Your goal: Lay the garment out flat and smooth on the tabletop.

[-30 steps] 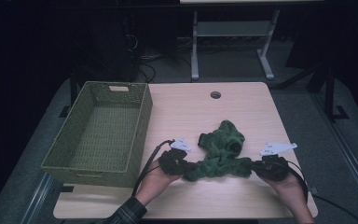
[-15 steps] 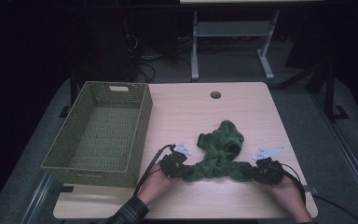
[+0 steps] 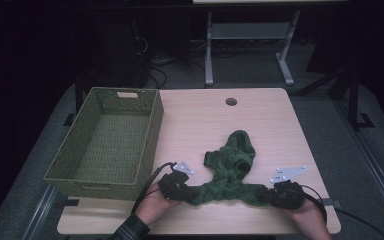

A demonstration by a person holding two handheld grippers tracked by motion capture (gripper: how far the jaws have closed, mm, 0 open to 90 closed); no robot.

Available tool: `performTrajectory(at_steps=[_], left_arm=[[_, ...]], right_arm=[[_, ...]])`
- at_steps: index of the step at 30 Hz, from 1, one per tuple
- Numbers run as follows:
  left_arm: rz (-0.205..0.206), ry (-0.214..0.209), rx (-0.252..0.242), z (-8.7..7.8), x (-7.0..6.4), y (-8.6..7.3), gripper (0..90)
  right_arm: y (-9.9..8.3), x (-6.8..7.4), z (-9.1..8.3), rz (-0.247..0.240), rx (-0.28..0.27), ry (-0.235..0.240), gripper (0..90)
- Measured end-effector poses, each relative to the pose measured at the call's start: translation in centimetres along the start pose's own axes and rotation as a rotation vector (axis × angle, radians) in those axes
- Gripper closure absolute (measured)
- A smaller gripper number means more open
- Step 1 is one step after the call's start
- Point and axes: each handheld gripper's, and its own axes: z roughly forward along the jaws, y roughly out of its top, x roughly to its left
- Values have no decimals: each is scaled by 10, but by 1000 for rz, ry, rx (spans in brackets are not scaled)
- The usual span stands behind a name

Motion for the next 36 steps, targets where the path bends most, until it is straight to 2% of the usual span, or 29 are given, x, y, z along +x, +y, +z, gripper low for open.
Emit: performTrajectory(at_steps=[2, 5, 7, 8, 9, 11, 12, 14, 16, 17, 20, 24, 26, 28, 29, 31, 33, 36], left_arm=[[-5, 1, -40, -6, 1, 6, 762], [5, 6, -57, -11, 5, 13, 696], [-6, 25, -88, -14, 11, 23, 682], [-17, 35, -106, -14, 20, 33, 639], [-24, 39, -117, -13, 23, 36, 627], [-32, 44, -126, -11, 28, 42, 618], [-34, 50, -126, -9, 32, 46, 567], [-27, 81, -117, -3, 41, 56, 532], [-44, 86, -134, 2, 47, 62, 482], [-37, 89, -128, 3, 51, 64, 481], [-56, 83, -149, 9, 59, 72, 473], [-61, 70, -148, 12, 64, 76, 459], [-31, 77, -150, 18, 67, 79, 450], [-40, 64, -156, 20, 68, 79, 448], [-46, 39, -155, 25, 68, 80, 447], [-28, 28, -143, 30, 68, 81, 443], [-29, 22, -137, 32, 68, 81, 444], [-35, -2, -124, 38, 68, 81, 560]], right_arm=[[3, 1, -4, -6, -14, -10, 801], [6, 0, -8, -2, -36, -28, 768], [12, -3, -11, 3, -63, -49, 734], [18, -7, -12, 11, -79, -64, 709], [22, -8, -12, 7, -84, -71, 703], [24, -9, -12, 11, -86, -75, 696], [32, -12, -13, 7, -99, -87, 675], [37, -13, -14, 12, -109, -94, 648], [42, -15, -14, 10, -119, -114, 622], [45, -16, -14, 6, -124, -114, 621], [50, -18, -14, 3, -137, -110, 611], [57, -17, -15, 0, -154, -108, 601], [63, -17, -13, -3, -163, -104, 600], [64, -17, -11, 1, -159, -102, 600], [67, -18, -7, -6, -153, -96, 597], [70, -18, -4, -9, -142, -93, 598], [70, -18, -2, -12, -136, -93, 598], [72, -19, 3, -14, -124, -100, 649]])
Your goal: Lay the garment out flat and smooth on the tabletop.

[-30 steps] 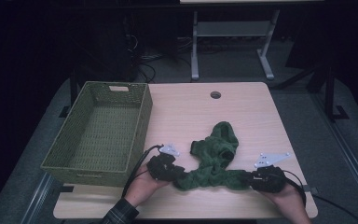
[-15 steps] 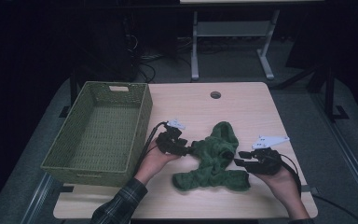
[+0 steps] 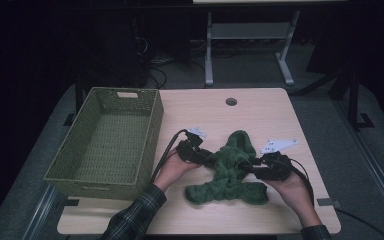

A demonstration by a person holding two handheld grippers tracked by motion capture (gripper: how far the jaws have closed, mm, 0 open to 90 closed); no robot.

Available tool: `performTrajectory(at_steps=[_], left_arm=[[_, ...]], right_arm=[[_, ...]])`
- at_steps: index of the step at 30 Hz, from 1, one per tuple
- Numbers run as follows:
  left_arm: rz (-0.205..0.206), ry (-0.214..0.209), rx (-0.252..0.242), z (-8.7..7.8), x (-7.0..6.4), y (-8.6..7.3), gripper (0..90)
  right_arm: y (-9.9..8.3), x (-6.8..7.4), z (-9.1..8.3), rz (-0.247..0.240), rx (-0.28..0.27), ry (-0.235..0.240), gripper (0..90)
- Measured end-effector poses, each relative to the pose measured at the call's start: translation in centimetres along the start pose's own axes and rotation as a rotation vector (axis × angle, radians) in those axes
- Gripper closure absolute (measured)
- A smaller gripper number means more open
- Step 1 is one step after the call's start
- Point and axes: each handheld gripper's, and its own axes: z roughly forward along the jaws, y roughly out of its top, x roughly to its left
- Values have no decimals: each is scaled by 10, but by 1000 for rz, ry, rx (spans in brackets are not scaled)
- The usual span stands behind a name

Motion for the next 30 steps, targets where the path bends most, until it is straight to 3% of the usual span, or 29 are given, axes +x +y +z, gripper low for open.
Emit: performTrajectory(at_steps=[1, 2, 3, 4, 10, 12, 14, 18, 22, 29, 30], left_arm=[[0, -4, 6, 2, 0, 0, 560], [5, -16, 16, 3, -2, 0, 644], [18, -15, 24, 3, -2, 0, 790], [22, -14, 25, 2, -3, 0, 820], [4, 15, -50, -31, -9, 3, 851], [3, 23, -69, -38, -11, 3, 852], [1, 43, -123, -58, -19, 3, 853], [10, 80, -161, -79, -32, 1, 853], [7, 97, -133, -84, -38, -7, 852], [-53, 89, -5, -54, -25, -24, 852], [-61, 82, 20, -46, -20, -28, 851]], right_arm=[[0, 0, 0, 0, 0, 0, 649], [0, 0, 0, -1, 3, 0, 692], [0, -1, 0, 1, 1, -3, 771], [-1, -1, 1, 4, 2, 0, 788], [3, -8, 0, 26, -11, 19, 817], [9, -8, -2, 12, -25, 21, 817], [15, -6, -4, 0, -43, 20, 816], [26, -2, -11, -28, -79, 14, 815], [27, -7, -13, -21, -82, 9, 815], [11, -26, 6, 48, -17, 26, 815], [2, -33, 16, 80, 12, 39, 815]])
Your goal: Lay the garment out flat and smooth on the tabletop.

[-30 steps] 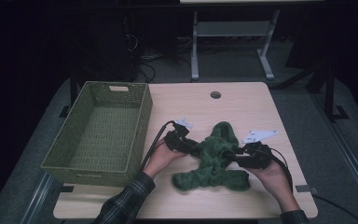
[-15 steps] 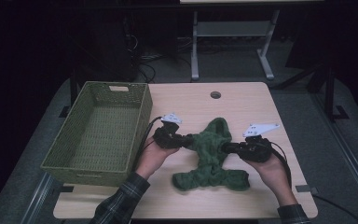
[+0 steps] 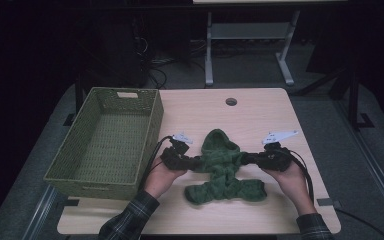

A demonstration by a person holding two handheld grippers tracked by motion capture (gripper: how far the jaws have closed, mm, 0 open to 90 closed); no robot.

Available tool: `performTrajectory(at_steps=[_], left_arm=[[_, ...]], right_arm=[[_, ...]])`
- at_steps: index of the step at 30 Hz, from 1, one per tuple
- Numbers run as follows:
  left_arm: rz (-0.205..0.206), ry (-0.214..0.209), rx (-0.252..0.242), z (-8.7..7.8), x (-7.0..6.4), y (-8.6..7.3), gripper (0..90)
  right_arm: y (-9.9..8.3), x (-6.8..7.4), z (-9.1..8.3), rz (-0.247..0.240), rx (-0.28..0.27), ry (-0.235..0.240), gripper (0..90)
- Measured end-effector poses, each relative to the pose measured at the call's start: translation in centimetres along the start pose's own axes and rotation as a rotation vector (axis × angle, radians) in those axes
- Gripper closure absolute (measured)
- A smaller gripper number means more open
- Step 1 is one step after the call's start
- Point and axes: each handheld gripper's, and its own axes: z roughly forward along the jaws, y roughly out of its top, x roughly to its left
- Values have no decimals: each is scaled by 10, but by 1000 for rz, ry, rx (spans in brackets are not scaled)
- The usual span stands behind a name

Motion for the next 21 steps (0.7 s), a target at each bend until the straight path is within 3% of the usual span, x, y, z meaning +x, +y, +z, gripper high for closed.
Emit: performTrajectory(at_steps=[7, 11, 13, 15, 17, 21], left_arm=[[7, 10, 70, 24, 5, -5, 845], [47, 23, 93, 27, 3, -6, 833], [52, 25, 88, 27, 3, -6, 805], [46, 21, 74, 24, 1, -5, 739], [58, 25, 61, 19, -1, -4, 713], [74, 8, 12, 3, -10, 3, 649]], right_arm=[[-14, -14, 18, 46, 87, -1, 816], [-19, -14, 22, 35, 97, -10, 812], [-19, -14, 21, 39, 97, -10, 794], [-20, -14, 20, 47, 98, -16, 675], [-20, -14, 19, 47, 92, -12, 653], [-17, -11, 1, 35, 31, -6, 619]])
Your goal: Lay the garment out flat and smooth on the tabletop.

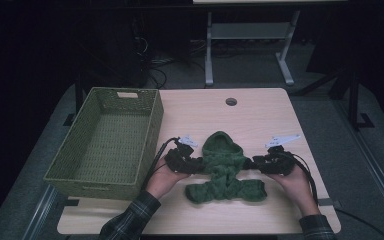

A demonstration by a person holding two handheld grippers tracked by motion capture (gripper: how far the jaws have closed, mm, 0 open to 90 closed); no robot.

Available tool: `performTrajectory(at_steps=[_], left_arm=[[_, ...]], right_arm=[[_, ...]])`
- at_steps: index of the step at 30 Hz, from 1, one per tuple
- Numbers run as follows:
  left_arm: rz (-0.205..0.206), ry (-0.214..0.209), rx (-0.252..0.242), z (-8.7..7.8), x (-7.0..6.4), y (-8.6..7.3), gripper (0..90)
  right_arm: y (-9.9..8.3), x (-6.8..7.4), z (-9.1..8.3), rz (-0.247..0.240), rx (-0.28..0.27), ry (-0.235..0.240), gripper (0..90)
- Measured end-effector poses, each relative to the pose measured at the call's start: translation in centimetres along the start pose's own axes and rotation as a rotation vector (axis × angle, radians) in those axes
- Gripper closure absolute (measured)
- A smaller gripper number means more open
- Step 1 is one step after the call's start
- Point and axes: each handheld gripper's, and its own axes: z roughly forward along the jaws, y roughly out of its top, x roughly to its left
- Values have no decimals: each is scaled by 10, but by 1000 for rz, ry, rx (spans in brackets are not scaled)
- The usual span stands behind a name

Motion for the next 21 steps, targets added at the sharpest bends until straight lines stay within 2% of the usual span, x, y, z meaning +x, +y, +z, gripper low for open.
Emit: performTrajectory(at_steps=[1, 2, 4, 7, 8, 10, 11, 12, 15, 16, 17, 18, 20, 21], left_arm=[[19, 0, -26, -10, -3, 6, 647], [22, 7, -45, -13, -5, 9, 647], [38, 21, -56, -19, -5, 14, 637], [34, 33, -70, -23, -3, 20, 634], [30, 40, -78, -24, 0, 24, 632], [22, 46, -79, -25, 5, 35, 617], [22, 46, -79, -25, 5, 35, 609], [19, 66, -74, -21, 11, 43, 606], [-2, 63, -77, -14, 18, 47, 592], [-14, 71, -60, -3, 25, 50, 592], [-14, 71, -60, -3, 25, 50, 587], [-13, 72, -28, 8, 33, 51, 583], [-18, 76, -7, 18, 40, 49, 570], [-27, 77, -2, 23, 44, 48, 564]], right_arm=[[1, 2, -5, -11, -13, -5, 618], [2, 3, -8, -14, -21, -5, 616], [8, 4, -16, -28, -29, -15, 607], [13, 6, -24, -35, -58, -19, 608], [21, 7, -29, -39, -65, -18, 608], [28, 5, -29, -48, -78, -14, 613], [32, 4, -27, -46, -75, -16, 613], [37, 3, -24, -57, -76, -20, 614], [50, -2, -10, -48, -54, -8, 614], [53, -4, -4, -51, -53, -10, 617], [53, -4, -4, -51, -53, -10, 617], [60, -9, 7, -51, -27, 0, 616], [64, -12, 14, -58, -26, 2, 625], [66, -14, 18, -45, -11, 15, 623]])
